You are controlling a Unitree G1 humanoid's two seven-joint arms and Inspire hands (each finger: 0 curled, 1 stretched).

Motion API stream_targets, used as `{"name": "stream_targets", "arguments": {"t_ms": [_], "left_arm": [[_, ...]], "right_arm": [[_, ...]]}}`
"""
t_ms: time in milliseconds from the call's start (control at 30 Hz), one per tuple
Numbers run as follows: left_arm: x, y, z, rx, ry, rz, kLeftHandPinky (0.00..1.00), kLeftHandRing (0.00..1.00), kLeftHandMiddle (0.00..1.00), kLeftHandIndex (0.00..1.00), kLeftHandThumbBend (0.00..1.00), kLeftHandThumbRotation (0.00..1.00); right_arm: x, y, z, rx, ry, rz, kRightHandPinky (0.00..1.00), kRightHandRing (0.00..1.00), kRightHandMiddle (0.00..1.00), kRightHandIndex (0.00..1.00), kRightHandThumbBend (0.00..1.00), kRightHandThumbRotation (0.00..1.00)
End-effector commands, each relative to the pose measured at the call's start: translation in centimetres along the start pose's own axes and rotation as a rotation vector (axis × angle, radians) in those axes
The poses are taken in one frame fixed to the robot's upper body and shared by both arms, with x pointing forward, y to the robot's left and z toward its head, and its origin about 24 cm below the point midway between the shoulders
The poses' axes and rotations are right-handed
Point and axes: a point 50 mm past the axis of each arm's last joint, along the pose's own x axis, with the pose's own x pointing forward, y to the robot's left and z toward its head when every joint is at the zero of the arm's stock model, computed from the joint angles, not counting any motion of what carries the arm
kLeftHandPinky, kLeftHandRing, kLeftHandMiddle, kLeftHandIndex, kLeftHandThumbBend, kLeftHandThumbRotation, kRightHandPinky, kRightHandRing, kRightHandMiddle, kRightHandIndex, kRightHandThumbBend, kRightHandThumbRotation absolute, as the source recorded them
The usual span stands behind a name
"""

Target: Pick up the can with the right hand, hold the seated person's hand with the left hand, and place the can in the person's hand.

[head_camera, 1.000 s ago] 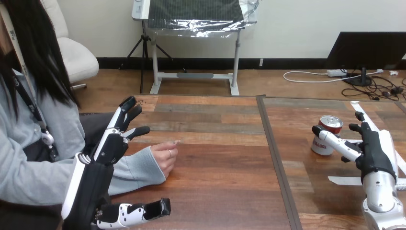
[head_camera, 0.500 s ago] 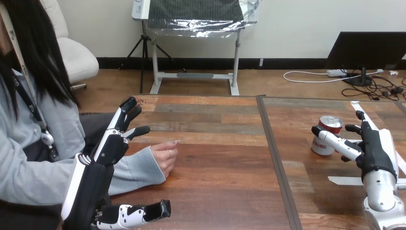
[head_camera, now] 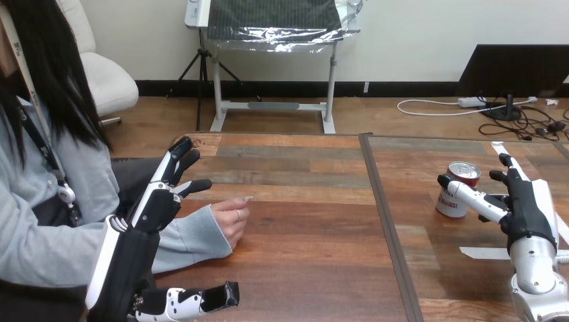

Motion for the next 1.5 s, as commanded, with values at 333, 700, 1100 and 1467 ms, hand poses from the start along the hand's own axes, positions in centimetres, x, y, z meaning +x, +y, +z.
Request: {"name": "stream_targets", "arguments": {"t_ms": [333, 700, 1100, 1467], "left_arm": [[1.5, 0.4, 0.0, 0.024, -0.072, 0.003, 0.79, 0.93, 0.98, 0.95, 1.00, 0.56], [1.4, 0.3, 0.0, 0.016, -0.070, -0.001, 0.81, 0.94, 0.98, 0.96, 1.00, 0.55], [1.5, 0.0, -0.1, 0.002, -0.066, 0.001, 0.82, 0.94, 0.98, 0.96, 1.00, 0.54], [1.5, -0.2, -0.2, -0.003, -0.069, 0.002, 0.82, 0.94, 0.98, 0.96, 1.00, 0.55]], "right_arm": [[1.7, -1.5, 4.5, -0.017, -0.151, -0.077, 0.72, 0.86, 0.94, 0.99, 1.00, 0.52], [1.6, -1.5, 4.9, 0.024, -0.185, -0.110, 0.82, 0.95, 0.97, 1.00, 1.00, 0.57], [1.2, -1.2, 6.4, -0.047, -0.329, -0.210, 0.97, 1.00, 1.00, 1.00, 1.00, 0.59], [1.2, -1.1, 7.8, -0.086, -0.418, -0.234, 1.00, 1.00, 1.00, 1.00, 1.00, 0.62]]}}
